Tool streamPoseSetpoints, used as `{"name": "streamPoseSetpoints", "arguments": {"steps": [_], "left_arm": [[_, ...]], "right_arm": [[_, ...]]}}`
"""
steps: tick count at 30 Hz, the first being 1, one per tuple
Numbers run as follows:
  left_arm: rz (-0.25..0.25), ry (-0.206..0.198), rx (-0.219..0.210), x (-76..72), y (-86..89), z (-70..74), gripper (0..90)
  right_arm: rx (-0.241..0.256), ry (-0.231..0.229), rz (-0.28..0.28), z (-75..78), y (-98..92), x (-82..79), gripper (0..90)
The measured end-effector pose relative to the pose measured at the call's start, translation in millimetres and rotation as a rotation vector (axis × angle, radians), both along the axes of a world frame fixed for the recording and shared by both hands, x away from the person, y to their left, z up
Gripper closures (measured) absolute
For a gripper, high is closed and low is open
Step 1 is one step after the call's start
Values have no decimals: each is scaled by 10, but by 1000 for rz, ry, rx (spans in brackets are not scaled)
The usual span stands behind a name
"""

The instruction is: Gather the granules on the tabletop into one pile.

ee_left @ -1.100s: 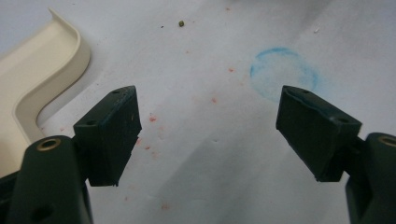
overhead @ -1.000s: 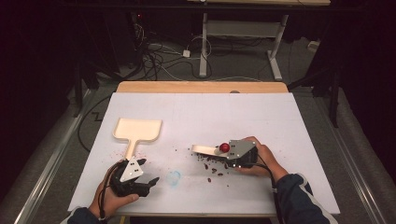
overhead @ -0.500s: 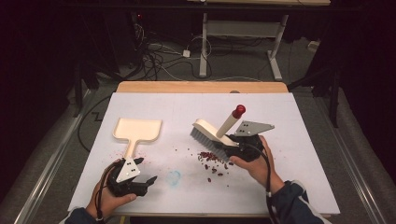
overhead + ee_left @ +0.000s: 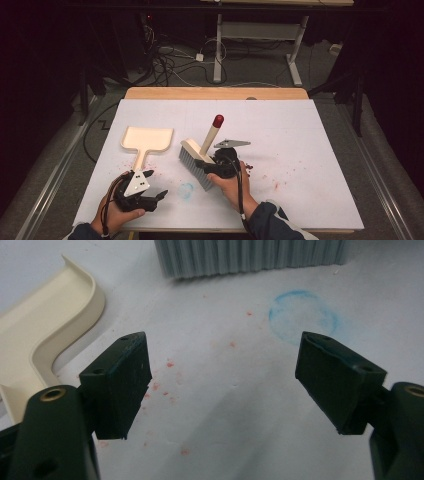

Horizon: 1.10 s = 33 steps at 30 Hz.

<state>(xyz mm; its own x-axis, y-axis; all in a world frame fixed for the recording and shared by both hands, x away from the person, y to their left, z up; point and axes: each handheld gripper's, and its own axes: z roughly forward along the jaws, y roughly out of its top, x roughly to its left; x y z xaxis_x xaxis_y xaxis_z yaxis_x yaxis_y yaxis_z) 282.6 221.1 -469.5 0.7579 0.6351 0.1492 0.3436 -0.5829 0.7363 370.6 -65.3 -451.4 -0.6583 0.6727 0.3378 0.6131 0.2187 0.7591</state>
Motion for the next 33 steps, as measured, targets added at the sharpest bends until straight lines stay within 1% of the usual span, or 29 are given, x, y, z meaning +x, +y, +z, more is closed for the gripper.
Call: {"name": "streamPoseSetpoints", "arguments": {"steps": [2,3,4,7,10,14,15,16,20,21,25,26,28,29,31,33], "left_arm": [[-3,2,3,-6,-3,-6,215],[-5,3,4,-11,-7,-6,215],[-8,1,7,-17,-9,-4,215],[-11,1,14,-24,-14,-4,215],[-9,4,18,-24,-21,-5,215],[-18,2,23,-29,-46,4,215],[-20,3,25,-29,-54,3,215],[-23,5,26,-28,-61,0,215],[-32,10,35,-12,-80,-10,215],[-34,10,34,-8,-85,-10,215],[-37,8,36,0,-100,-4,215],[-37,7,37,2,-101,-5,215],[-34,11,39,5,-104,-9,215],[-34,11,40,6,-104,-10,215],[-33,11,40,2,-103,-9,215],[-31,8,37,-3,-97,-7,215]], "right_arm": [[-20,12,-36,-27,-67,77,675],[-19,42,-60,-46,-119,102,674],[-14,69,-69,-69,-179,123,673],[-24,96,-97,-116,-357,91,671],[-31,95,-113,-128,-507,-5,670],[-43,76,-138,-79,-660,-129,672],[-43,82,-143,-62,-694,-155,672],[-43,79,-148,-50,-735,-170,673],[-25,77,-160,13,-876,-203,674],[-18,69,-161,26,-899,-197,675],[32,52,-160,96,-957,-148,675],[50,42,-150,123,-976,-143,676],[58,21,-126,199,-1004,-157,675],[65,10,-97,238,-1018,-172,675],[45,-34,-30,319,-1039,-202,675],[13,-86,54,408,-1051,-259,675]]}}
